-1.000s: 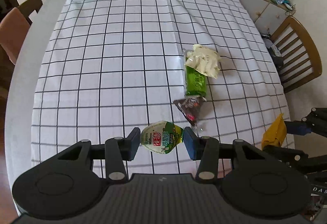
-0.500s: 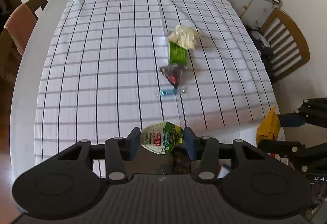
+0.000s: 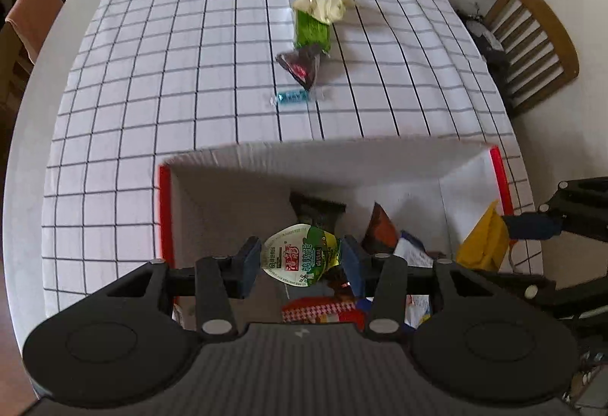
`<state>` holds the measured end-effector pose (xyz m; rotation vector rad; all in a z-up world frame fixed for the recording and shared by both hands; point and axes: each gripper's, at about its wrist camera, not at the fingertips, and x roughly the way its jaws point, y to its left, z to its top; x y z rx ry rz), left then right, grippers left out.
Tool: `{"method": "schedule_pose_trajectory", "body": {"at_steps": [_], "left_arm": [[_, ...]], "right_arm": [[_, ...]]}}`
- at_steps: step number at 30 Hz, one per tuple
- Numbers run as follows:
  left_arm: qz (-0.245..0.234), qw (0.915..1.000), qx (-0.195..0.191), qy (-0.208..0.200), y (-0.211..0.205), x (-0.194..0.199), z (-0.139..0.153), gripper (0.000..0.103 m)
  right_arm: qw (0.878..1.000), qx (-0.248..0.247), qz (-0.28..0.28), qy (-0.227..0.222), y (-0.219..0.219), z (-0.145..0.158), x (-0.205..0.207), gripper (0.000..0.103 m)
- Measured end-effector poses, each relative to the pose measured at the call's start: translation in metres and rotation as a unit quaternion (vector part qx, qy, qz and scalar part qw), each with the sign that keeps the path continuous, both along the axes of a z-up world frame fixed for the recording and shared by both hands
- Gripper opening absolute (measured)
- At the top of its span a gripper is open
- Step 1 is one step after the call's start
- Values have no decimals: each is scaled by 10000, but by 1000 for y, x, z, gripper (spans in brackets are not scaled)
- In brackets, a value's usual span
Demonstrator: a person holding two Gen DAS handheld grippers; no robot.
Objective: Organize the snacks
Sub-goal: 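Carry the round candy with the left tool while the right tool carries the yellow packet into the box, then open both tools to drop the round candy and yellow packet into the box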
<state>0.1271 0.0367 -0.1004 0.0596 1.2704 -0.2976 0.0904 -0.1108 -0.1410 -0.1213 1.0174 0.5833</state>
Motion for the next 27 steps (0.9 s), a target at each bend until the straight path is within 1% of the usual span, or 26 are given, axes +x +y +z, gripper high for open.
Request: {"method": "schedule_pose_trajectory", "body": {"at_steps": [12,15,20,27], "left_arm": [[-85,9991,256,329,-27,-15,-33,45],[-103,9988,269,406,-33,-18,-39,45],[-78,9979,382,510,-39,-16,-47,45],[1,9965,457,695,-39,-11,-62,45]], "right_arm": [[9985,-210,126,499,17,-39,-25,37],[9973,-168,168,694,22,-48,-31,37],[9952,-233,213,923,32,-65,-36,37],[9932,-377,207,1079,42,-85,-39,37]]}}
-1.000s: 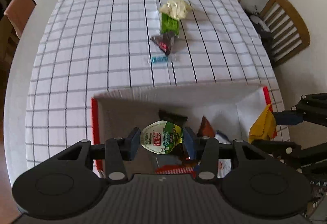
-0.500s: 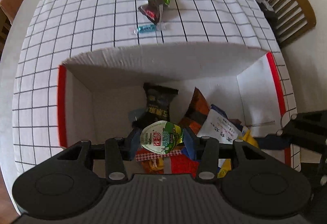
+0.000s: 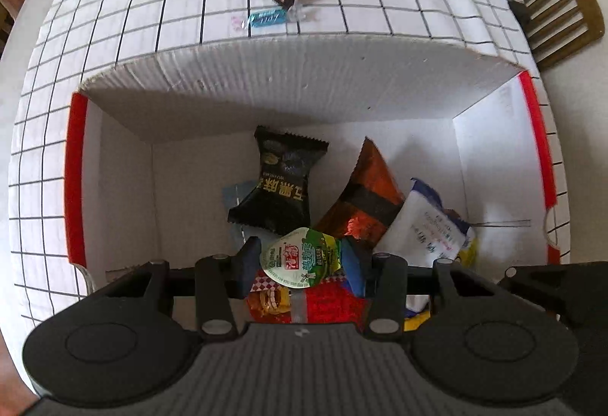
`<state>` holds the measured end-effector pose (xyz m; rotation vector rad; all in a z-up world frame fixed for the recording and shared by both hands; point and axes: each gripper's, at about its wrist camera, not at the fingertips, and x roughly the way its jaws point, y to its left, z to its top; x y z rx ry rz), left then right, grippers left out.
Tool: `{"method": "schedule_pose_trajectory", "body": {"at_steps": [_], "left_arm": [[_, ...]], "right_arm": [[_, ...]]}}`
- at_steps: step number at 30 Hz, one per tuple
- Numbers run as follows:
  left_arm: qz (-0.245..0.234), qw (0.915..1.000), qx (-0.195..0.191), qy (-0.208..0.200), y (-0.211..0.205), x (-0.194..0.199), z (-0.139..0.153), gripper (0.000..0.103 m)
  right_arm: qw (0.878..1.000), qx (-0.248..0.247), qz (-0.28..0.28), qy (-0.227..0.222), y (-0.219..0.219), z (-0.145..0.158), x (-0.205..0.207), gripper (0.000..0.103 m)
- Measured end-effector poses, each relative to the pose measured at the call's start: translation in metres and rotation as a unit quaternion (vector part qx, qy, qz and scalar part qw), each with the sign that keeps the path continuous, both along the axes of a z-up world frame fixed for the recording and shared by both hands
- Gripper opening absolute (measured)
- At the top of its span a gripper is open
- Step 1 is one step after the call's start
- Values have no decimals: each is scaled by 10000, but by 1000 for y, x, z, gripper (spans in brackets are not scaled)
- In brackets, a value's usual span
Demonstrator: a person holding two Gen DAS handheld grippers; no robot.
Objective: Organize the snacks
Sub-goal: 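Open both tools to drop the round candy and yellow packet into the box, then move both tools back over the remaining snacks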
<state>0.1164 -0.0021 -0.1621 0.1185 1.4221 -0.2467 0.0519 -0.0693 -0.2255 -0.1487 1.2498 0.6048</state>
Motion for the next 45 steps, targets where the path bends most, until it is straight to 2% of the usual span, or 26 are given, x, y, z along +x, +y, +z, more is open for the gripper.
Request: {"method": "schedule_pose_trajectory", "body": {"at_steps": [5,12,18,22,33,35,41,45], "left_arm": [[-81,10000,30,-47,-1,-1,-1,46],[-94,9999,-28,-71,3,0,5,47],[-59,9999,-53,-143,8,0,14,50],[-48,9996,-97,-275,14,0,25,57],[-79,9962,-142,-856,21,4,64,63],[-106,9948,-121,-1003,22,6,72,67],[-184,9911,-181,-1303,27,17,89,78],[-210,9891,-182,-1443,31,27,95,80]], "right_arm": [[10000,-2,-12,59,-1,-4,-1,37],[9998,115,-152,-52,-11,8,2,38],[9986,360,-296,-242,-28,32,7,41],[9971,508,-411,-393,-40,50,8,44],[9897,768,-684,-1000,-58,93,33,66],[9878,779,-749,-1121,-62,100,38,75],[9822,834,-993,-1357,-73,117,55,81],[9800,807,-1125,-1427,-77,121,69,83]]}}
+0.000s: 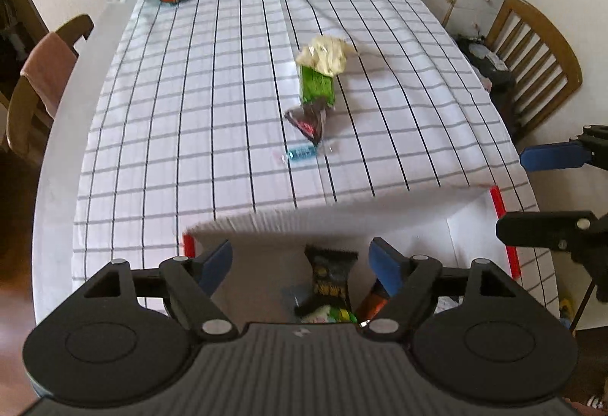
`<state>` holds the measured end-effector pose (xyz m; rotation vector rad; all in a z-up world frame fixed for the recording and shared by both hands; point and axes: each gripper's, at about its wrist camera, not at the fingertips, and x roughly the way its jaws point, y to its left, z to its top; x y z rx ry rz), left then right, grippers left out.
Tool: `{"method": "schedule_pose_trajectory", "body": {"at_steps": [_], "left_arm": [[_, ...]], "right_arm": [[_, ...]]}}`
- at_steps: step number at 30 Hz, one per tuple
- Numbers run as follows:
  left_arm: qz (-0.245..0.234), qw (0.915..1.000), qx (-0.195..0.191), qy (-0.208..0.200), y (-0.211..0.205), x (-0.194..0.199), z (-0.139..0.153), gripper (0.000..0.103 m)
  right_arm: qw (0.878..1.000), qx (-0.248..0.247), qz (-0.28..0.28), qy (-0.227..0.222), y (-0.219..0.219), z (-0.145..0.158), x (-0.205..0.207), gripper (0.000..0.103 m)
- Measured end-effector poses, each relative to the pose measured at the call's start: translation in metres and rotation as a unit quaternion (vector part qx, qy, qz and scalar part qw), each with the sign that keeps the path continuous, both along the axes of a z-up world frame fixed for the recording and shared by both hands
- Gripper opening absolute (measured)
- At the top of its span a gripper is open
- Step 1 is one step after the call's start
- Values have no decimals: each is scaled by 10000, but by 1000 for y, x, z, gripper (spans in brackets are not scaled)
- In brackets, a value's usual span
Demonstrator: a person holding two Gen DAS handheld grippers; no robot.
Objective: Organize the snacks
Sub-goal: 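Move both tools back over the remaining snacks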
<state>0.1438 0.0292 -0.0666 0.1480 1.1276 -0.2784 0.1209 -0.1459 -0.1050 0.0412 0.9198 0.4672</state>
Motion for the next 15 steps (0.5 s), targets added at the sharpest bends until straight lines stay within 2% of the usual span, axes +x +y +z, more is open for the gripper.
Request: {"method": "schedule_pose_trajectory", "body": {"at_steps": [4,7,15], "left_arm": [[-32,9998,-71,-179,5,11,6,80],[-52,9995,-164,-252,9,22,9,81],[-248,9988,-49,-417,19,59,5,83]], "right_arm": [[9999,82,-81,17,-2,1,14,86],[9998,114,-158,34,-3,2,24,95],[9991,164,-381,131,1,2,62,96]]}}
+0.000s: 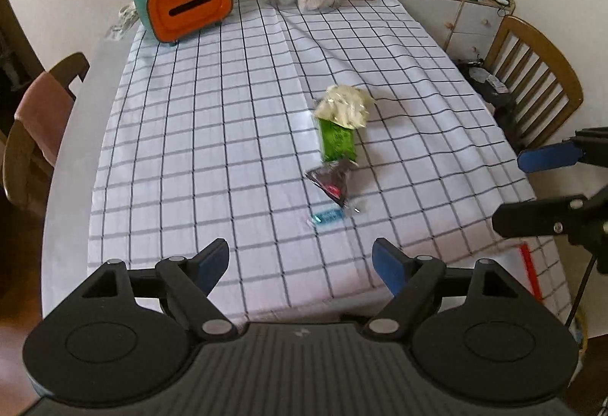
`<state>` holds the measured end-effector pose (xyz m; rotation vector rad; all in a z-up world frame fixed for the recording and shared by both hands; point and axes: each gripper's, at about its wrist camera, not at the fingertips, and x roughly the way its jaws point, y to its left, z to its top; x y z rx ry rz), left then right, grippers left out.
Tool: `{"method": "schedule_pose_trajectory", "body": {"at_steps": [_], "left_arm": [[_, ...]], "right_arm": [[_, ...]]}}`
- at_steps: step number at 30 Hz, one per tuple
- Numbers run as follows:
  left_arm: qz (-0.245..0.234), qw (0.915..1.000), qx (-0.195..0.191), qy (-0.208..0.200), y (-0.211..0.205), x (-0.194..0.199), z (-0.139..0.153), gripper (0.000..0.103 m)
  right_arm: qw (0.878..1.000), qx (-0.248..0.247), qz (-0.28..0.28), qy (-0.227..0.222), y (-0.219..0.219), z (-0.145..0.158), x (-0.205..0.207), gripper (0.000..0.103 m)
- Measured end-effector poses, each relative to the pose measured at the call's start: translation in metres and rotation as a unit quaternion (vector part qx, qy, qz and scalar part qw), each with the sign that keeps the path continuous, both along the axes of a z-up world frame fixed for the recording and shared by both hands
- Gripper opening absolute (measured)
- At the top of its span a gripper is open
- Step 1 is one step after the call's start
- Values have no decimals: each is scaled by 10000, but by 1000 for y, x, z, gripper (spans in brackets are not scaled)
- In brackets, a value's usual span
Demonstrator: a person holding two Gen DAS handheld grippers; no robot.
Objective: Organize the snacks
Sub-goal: 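Move both tools back over the remaining snacks, then grip the small blue wrapped candy with the left tool while the right tool grips the brown M&M's packet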
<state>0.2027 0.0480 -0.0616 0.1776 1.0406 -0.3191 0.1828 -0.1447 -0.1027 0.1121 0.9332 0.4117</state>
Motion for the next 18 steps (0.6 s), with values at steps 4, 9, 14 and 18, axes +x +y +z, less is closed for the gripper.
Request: {"method": "schedule_pose_trajectory", "body": {"at_steps": [4,9,14,18], "left_arm": [[-181,9998,104,30,2,23,-7,83],[-658,9975,259,44,-4,45,-18,83],[-1122,9927,436,27,-10,63,-38,83],[-1462,9882,459,83,-13,73,-53,83]], "right_arm": [[9995,45,-274,177,4,-5,26,96],[9967,145,-648,460,9,-16,57,96],[9930,36,-946,708,19,-33,86,93],[9895,-8,-1107,933,28,-52,109,91]]}}
